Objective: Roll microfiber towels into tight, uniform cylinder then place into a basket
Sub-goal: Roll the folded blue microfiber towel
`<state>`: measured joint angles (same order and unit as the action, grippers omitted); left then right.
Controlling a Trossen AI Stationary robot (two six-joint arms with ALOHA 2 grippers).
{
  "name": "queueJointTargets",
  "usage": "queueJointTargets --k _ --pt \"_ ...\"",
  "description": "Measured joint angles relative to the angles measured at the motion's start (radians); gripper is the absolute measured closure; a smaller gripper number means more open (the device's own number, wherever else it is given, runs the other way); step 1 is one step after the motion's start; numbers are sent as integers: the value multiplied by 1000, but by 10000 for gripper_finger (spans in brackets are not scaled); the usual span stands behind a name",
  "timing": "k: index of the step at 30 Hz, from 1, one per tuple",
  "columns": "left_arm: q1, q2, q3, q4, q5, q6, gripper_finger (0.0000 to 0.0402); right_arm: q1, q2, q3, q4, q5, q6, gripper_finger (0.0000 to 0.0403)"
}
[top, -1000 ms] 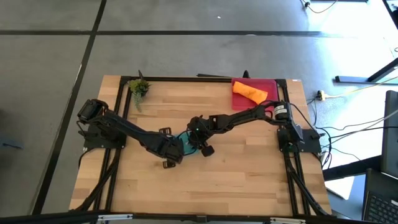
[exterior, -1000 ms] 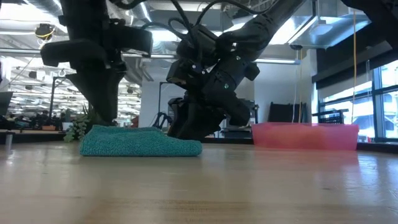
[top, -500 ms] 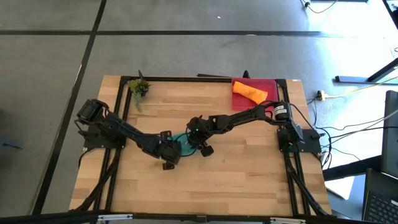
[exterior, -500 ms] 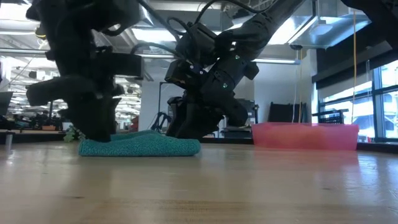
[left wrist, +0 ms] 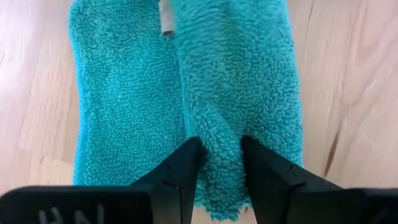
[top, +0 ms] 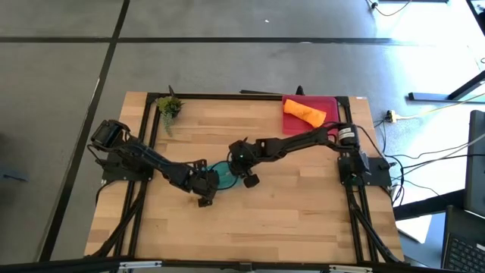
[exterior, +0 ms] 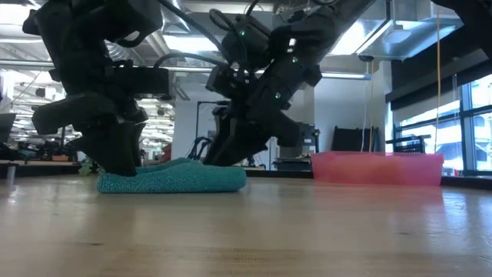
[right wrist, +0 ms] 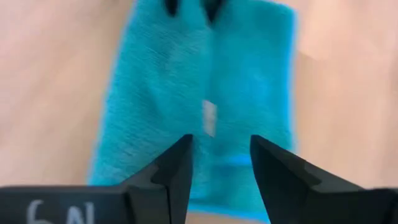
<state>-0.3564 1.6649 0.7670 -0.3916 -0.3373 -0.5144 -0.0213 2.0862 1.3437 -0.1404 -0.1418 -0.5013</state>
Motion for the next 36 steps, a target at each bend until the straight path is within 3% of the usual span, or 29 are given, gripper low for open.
queueJointTargets --k 3,13,20,36 --pt "0 1 0 0 0 0 288 9 -31 0 -20 75 -6 242" --pt "0 1 -2 8 2 1 288 77 -92 -6 -140 56 -31 242" --pt "0 1 -3 13 2 2 288 134 -92 -79 26 35 -84 242" --pt "0 1 -4 19 -1 10 288 73 -52 -224 282 -11 -131 242"
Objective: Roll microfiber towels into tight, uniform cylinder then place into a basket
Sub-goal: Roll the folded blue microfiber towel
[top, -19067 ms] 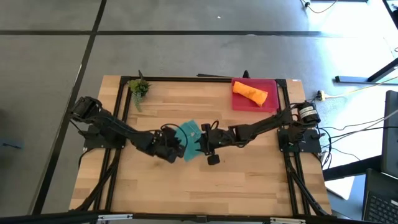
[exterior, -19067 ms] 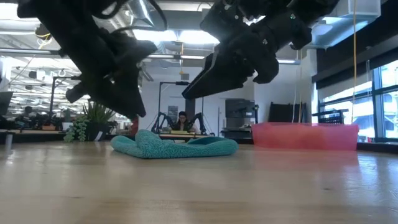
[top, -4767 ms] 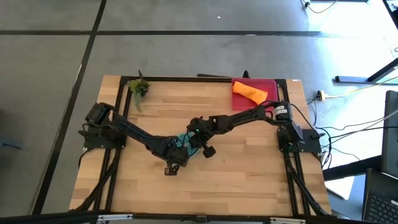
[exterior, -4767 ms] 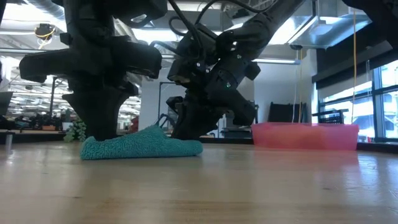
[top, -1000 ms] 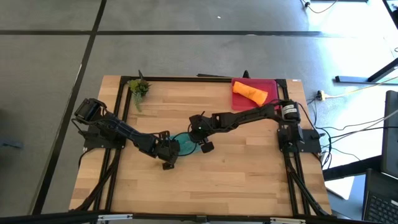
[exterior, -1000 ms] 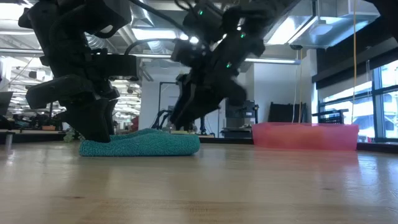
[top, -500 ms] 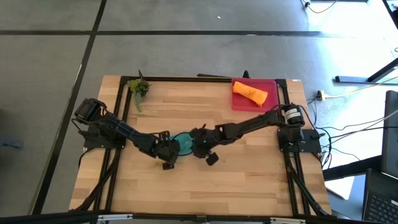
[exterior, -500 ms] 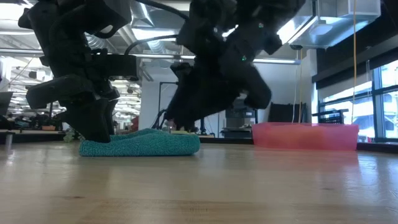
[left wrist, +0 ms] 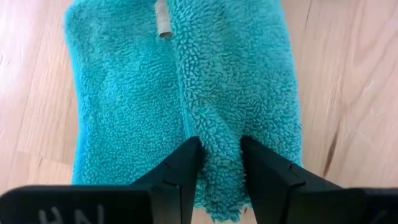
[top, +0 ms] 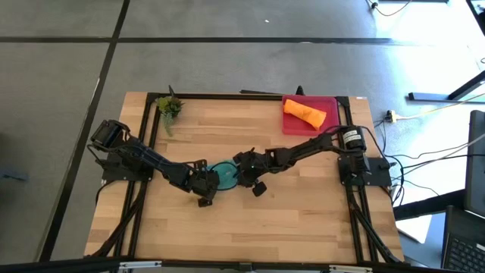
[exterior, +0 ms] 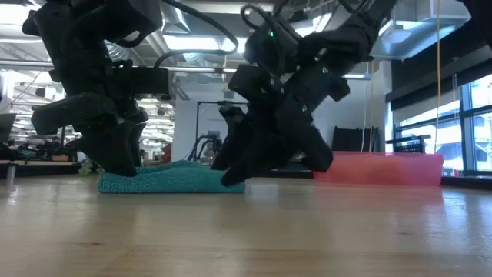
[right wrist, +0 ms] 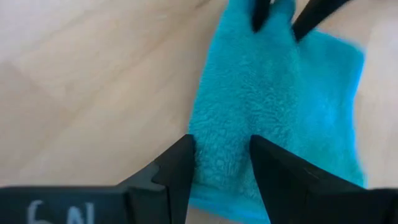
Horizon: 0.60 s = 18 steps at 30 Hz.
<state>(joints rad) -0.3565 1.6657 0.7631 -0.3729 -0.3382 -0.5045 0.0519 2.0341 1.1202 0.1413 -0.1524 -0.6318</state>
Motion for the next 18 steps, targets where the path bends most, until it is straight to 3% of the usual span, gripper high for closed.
queueJointTargets --k 12,18 --pt "2 3 -2 26 -3 0 288 -17 47 -39 85 -13 2 246" --pt "1 3 -2 23 -3 0 288 -27 50 -40 86 -13 20 306"
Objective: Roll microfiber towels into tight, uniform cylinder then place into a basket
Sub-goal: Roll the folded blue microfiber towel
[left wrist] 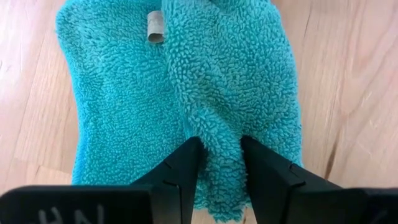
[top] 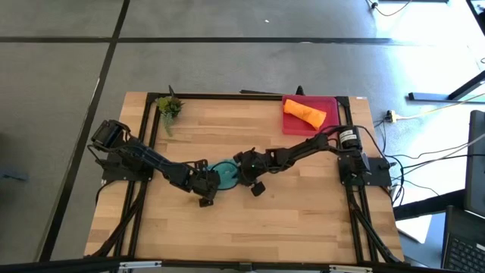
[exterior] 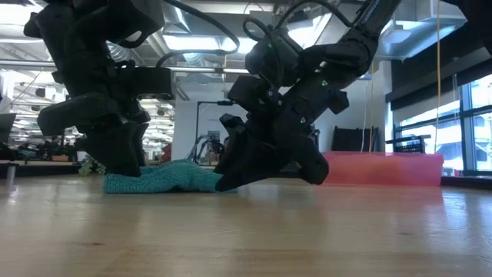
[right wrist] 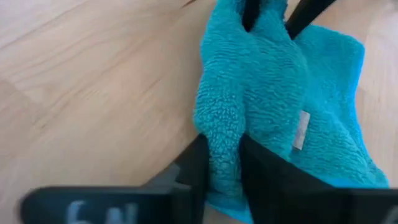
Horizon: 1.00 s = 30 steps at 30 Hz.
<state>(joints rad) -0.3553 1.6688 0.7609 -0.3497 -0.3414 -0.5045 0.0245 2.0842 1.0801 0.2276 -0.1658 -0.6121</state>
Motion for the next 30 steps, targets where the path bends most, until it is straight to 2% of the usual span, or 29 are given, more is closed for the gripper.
queueJointTargets --k 4,6,10,24,30 --pt "0 0 0 -3 -2 0 288 -10 0 0 -2 -1 42 371" --pt "-1 0 0 -3 -14 -17 288 -14 1 0 -13 -5 57 386" --pt "-1 2 0 0 -29 -14 288 -25 1 -1 -17 -13 58 378" --pt "0 4 0 2 -55 11 288 -88 2 -1 -29 -196 137 386" --pt "0 4 0 2 -55 16 288 -110 5 89 -221 -310 188 386"
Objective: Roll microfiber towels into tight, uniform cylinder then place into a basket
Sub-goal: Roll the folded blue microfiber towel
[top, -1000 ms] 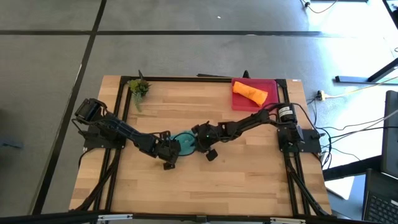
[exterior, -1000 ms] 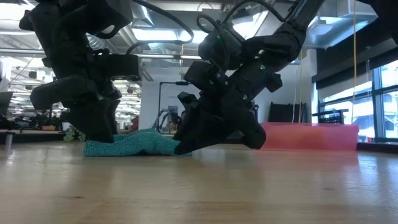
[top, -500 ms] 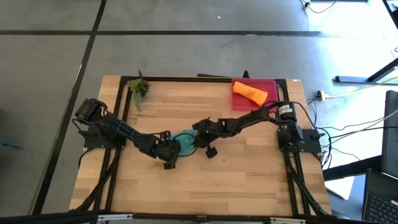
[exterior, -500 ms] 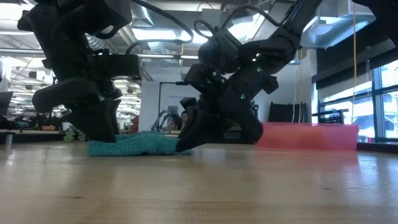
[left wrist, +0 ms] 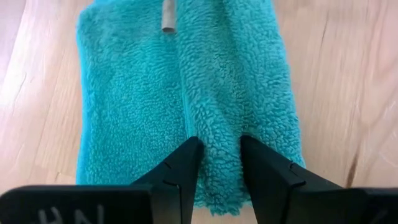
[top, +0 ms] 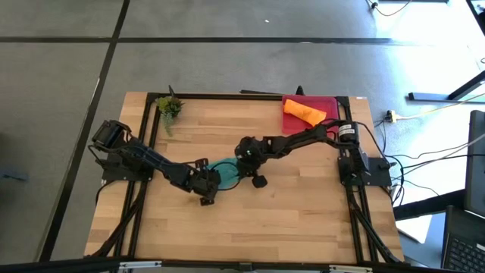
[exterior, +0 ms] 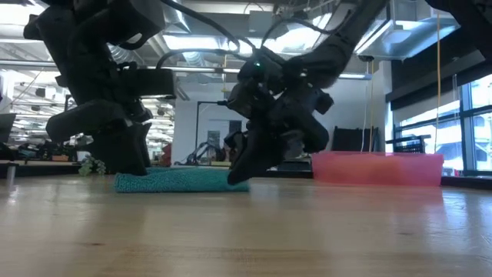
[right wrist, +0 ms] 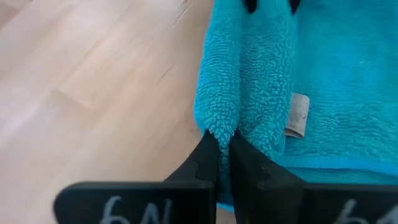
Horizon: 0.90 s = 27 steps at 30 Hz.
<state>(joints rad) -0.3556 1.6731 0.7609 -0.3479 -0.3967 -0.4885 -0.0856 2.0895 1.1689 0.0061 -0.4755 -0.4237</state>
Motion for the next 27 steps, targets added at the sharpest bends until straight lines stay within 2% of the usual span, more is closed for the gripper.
queueJointTargets --k 8,13,20,24,27 --pt "1 0 0 6 6 20 288 3 3 149 -275 0 75 386" --pt "1 0 0 8 9 51 288 -5 3 230 -389 -16 148 384" --pt "1 0 0 10 13 80 288 -37 3 270 -414 -55 279 385" --pt "1 1 0 15 12 80 288 -71 3 270 -409 -138 328 385" --pt "1 1 0 16 11 90 288 -88 3 268 -402 -153 348 385"
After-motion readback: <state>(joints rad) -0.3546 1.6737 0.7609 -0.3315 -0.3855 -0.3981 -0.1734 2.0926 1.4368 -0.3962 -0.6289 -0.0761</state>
